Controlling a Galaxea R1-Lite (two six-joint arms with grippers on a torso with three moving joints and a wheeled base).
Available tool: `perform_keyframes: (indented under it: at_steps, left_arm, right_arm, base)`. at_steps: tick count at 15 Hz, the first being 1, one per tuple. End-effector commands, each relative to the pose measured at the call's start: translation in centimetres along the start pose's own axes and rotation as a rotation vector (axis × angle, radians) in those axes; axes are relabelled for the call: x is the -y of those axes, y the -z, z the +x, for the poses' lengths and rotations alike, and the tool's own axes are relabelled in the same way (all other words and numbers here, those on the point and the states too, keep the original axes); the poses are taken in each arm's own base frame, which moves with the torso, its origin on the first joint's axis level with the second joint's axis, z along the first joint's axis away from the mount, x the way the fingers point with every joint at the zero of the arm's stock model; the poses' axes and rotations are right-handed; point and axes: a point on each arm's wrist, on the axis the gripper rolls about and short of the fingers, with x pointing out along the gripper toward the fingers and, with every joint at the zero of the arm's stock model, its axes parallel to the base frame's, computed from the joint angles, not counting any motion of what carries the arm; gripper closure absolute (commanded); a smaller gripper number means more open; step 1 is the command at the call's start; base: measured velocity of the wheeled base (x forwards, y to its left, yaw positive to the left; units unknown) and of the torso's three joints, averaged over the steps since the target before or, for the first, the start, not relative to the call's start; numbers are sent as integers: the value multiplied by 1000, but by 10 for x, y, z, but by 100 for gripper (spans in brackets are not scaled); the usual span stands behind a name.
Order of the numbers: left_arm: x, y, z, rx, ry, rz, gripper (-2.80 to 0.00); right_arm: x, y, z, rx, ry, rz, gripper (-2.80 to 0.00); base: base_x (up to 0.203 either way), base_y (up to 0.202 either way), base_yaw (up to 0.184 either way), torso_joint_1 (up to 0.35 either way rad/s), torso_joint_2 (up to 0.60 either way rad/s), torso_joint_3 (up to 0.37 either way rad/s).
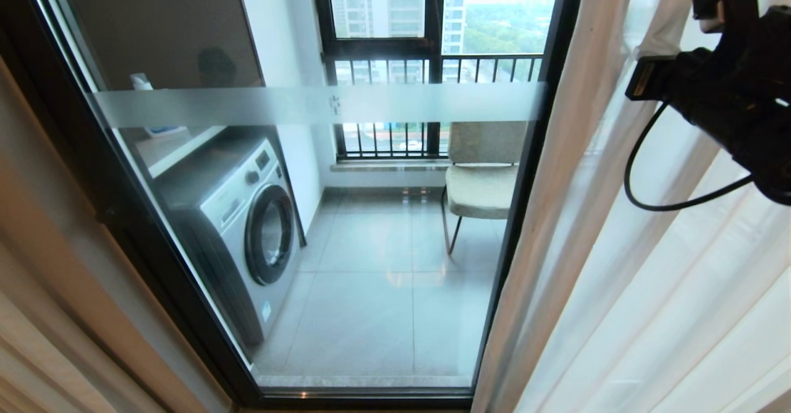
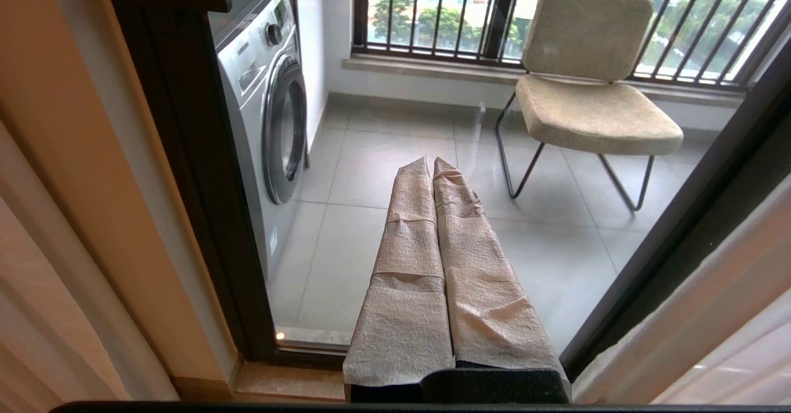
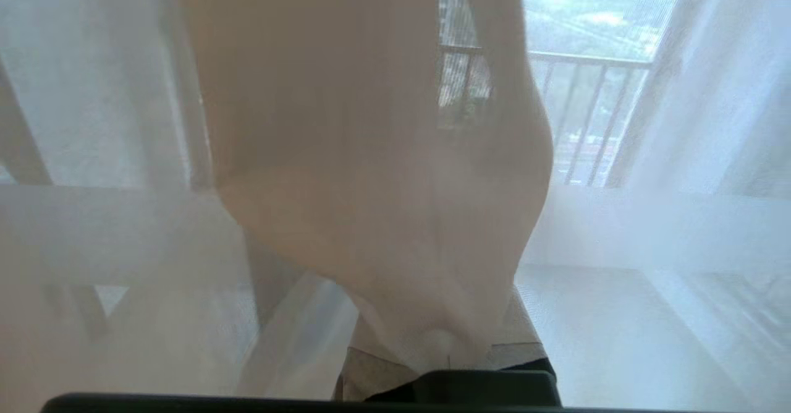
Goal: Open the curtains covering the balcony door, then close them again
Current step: Pull the inner curtains open on both sides
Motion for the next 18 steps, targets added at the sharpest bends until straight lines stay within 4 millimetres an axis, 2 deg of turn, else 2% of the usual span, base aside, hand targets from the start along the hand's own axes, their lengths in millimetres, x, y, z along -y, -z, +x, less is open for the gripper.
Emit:
perform_keyframes:
  at_steps: [1, 6, 14, 18]
  left_arm:
    - [0, 0, 0, 1, -1, -1, 0]
    - [0, 0, 0, 1, -1, -1, 0]
    - [0, 0, 0, 1, 0, -1, 0]
    - [0, 0, 0, 1, 0, -1, 0]
  right_arm:
    - [11, -7, -6, 16, 28, -22, 0]
    - [20, -11, -21, 10, 50, -44, 0]
    - [23, -15, -24, 15, 84, -44, 0]
    - [23, -11, -23, 4, 83, -45, 0]
  base:
    - [0, 0, 0, 0, 0, 0]
    - [0, 0, 0, 0, 0, 0]
    - [0, 0, 0, 0, 0, 0]
    - [0, 0, 0, 0, 0, 0]
